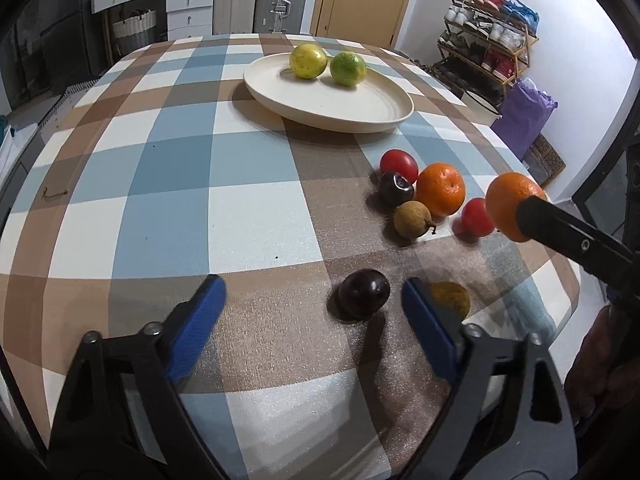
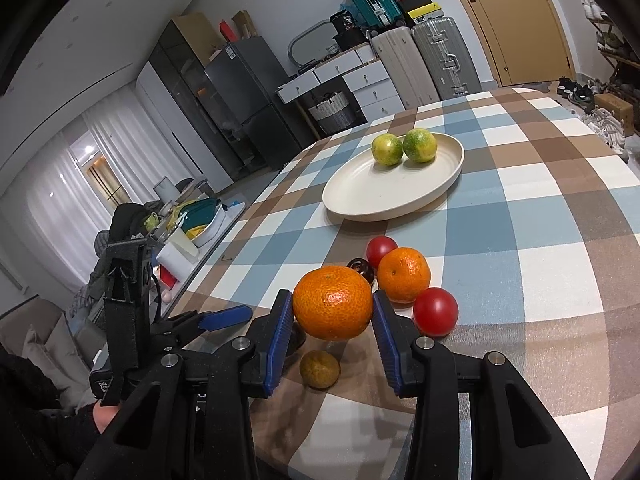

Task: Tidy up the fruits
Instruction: 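Grasp the orange with the right gripper while the left gripper grasps the dark plum, then carry the orange and plum onto the cream plate and release both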

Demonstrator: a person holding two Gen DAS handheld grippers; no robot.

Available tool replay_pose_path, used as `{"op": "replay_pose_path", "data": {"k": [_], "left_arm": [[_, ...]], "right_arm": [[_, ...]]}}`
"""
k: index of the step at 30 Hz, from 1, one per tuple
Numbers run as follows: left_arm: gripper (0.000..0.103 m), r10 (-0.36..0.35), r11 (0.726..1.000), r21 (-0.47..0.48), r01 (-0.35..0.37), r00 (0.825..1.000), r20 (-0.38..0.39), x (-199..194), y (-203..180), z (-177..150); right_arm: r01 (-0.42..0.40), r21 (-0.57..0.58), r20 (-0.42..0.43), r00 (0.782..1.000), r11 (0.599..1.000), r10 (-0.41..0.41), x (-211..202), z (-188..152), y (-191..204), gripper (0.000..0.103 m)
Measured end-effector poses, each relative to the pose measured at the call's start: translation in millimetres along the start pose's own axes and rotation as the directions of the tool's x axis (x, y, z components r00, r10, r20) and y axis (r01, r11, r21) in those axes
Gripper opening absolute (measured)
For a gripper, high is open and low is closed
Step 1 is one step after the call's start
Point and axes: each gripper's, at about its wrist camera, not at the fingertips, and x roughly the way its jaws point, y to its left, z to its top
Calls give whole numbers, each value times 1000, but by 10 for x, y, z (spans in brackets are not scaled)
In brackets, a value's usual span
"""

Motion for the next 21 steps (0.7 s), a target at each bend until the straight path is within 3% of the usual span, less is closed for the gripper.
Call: {"op": "replay_pose_path", "data": {"k": [6,14,17,21], "left_arm": [[73,2,999,34,-2,1000,2,7,-43,-2],[30,-84,994,64,85,996,-12,0,-128,-9],[23,-96,993,72,97,995,-16,-2,-164,-14],[23,-108,992,68,109,994,-22,-4,-159,-4]], "right_arm": [[-4,19,2,1000,1000,4,-3,-19,-50,40],[-15,26,5,1000,1000,15,-12,-38,-94,40],[-16,27,3,1000,1000,16,-1,-40,-99,41],[-16,25,4,1000,1000,16,-3,-44,-97,40]]}}
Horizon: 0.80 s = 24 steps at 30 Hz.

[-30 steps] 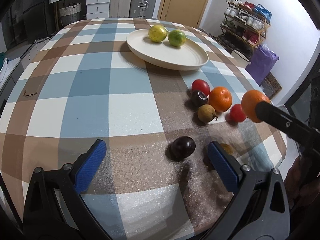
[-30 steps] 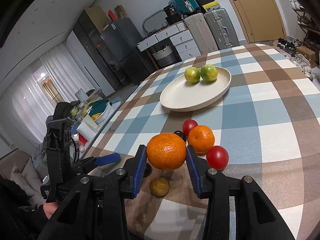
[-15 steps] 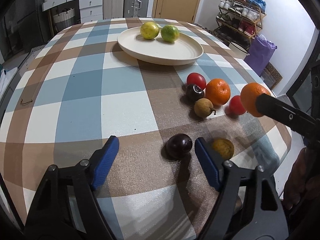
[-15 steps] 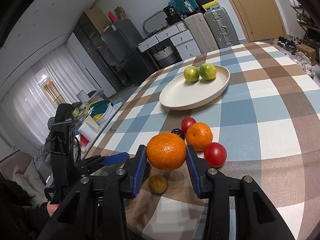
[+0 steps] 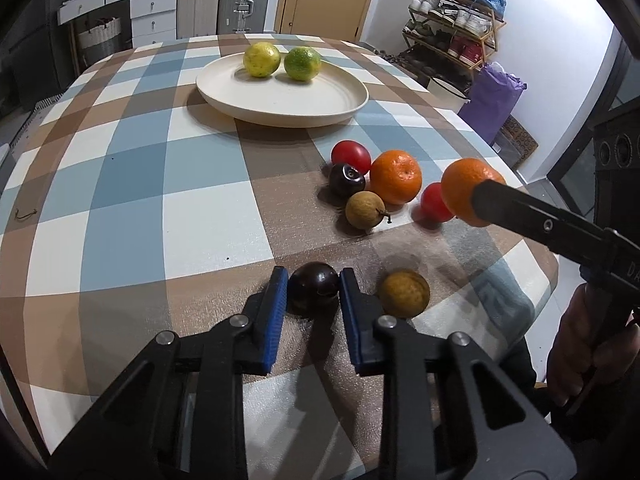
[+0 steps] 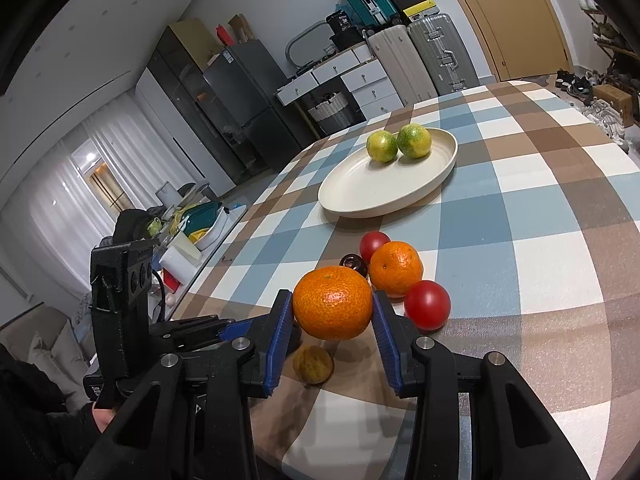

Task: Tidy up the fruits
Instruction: 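Carry the orange and plum onto the cream plate and release both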

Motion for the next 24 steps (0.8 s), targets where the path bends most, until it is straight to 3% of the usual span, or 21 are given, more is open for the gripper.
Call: {"op": "replay_pose_path", "data": {"k": [11,24], "left_arm": [[23,-76,991,-109,77,997,16,-64,300,187],[23,-88,988,-123,96,994,69,-67,572,906]], "right_arm": [[-6,-24,0,1000,1000,6,9,170,-40,41],[-10,-9,-7,1000,1000,10,223,674,-236,40]]}}
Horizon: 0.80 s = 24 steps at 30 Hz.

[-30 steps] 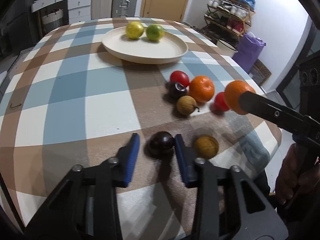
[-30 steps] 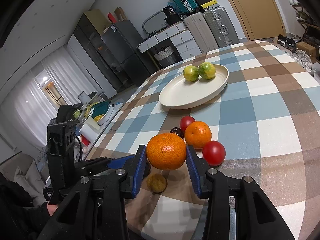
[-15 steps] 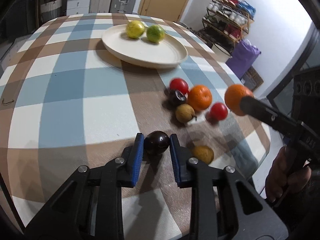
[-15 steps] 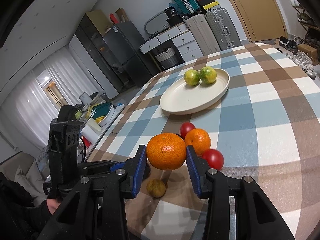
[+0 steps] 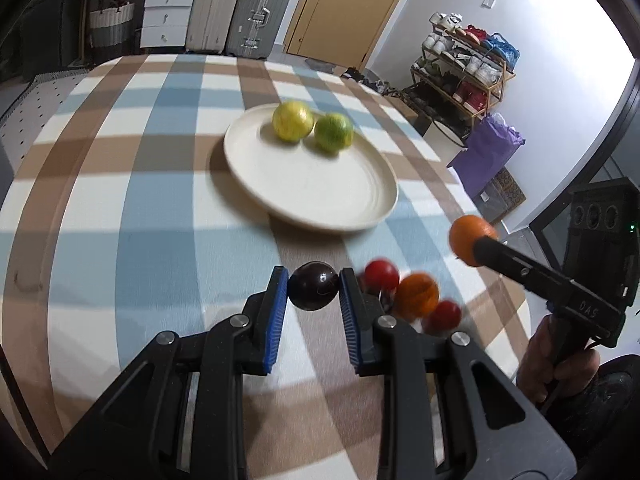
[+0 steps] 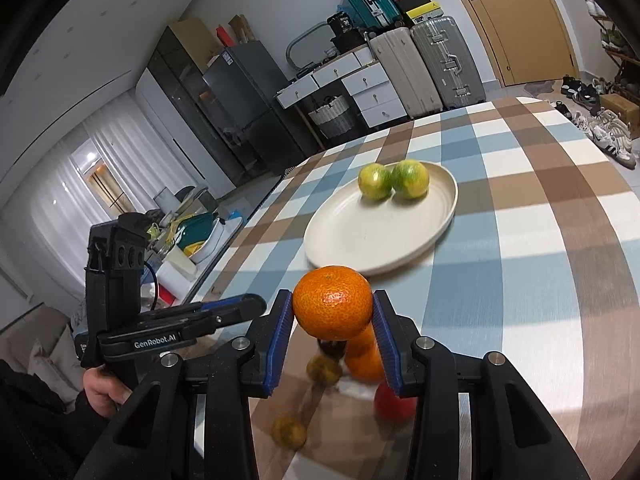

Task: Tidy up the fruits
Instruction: 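Carry the orange and plum onto the cream plate and release both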

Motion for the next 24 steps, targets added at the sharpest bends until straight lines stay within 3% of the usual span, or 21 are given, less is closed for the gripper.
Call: {"op": "replay_pose_path", "data": {"k": [12,24], "left_arm": [[23,-2,999,49,1,1000,5,368,-127,706],[23,-17,1000,13,18,999,-28,945,-26,1313]], "right_arm": [[-3,-9,-54,999,1000,2,453,524,-122,41],[40,67,-117,993,997,-32,934,897,-495,41]]}}
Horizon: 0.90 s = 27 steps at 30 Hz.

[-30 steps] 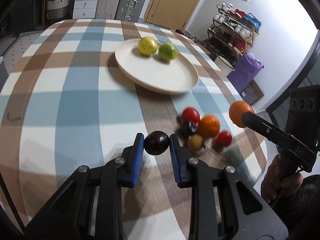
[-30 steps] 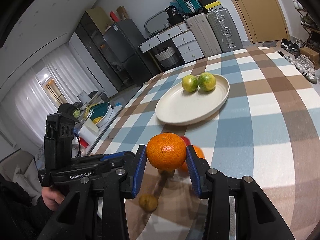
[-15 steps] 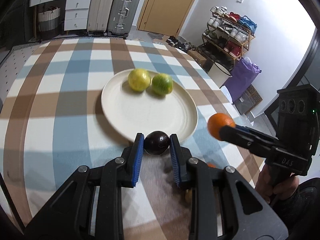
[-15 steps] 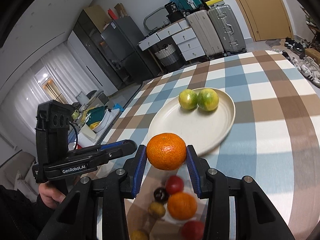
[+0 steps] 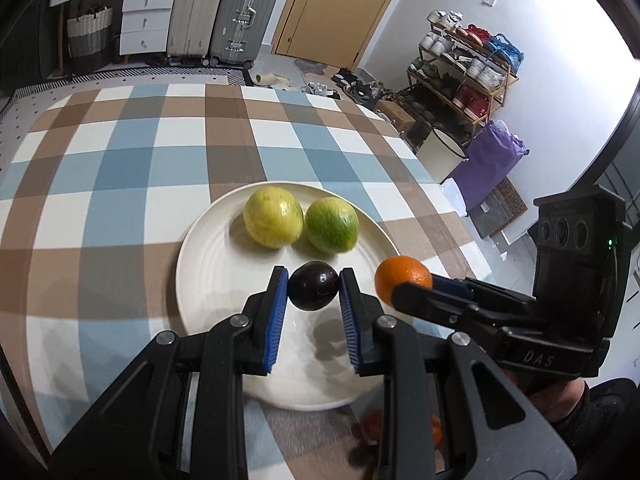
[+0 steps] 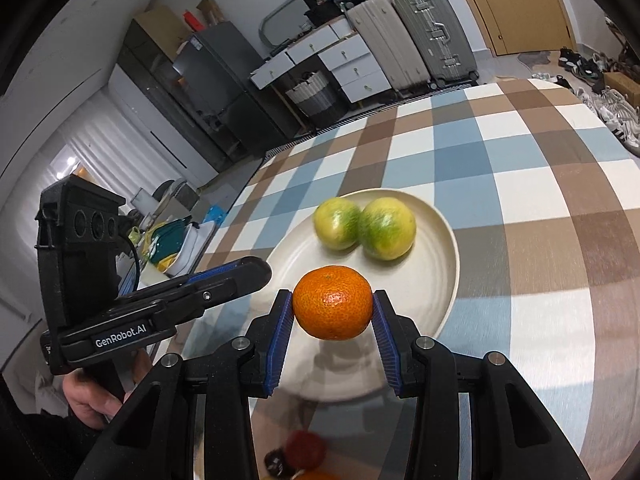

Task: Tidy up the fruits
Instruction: 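Carry the orange and plum onto the cream plate and release both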

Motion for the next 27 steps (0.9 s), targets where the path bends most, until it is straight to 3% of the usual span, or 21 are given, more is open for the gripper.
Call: {"op": "replay_pose_path", "data": {"k": [12,21,23,27], "left_arm": [[23,-20,1000,2,20,998,-65,482,14,160],[23,-30,1000,-6,30,996,-82,604,-9,144],[23,-25,1000,0,25,997,-78,601,-17,145],[23,-28,1000,-1,28,997,-72,561,-33,152]], "right_arm": [[-11,51,-33,999,999,13,258,137,-194,41],[-9,47,-29,1000,999,10,313,108,-227,41],[-18,44,-10,1000,999,19,280,95,-212,50],[-5,43,28,1000,999,3,195,88,-186,52]]}}
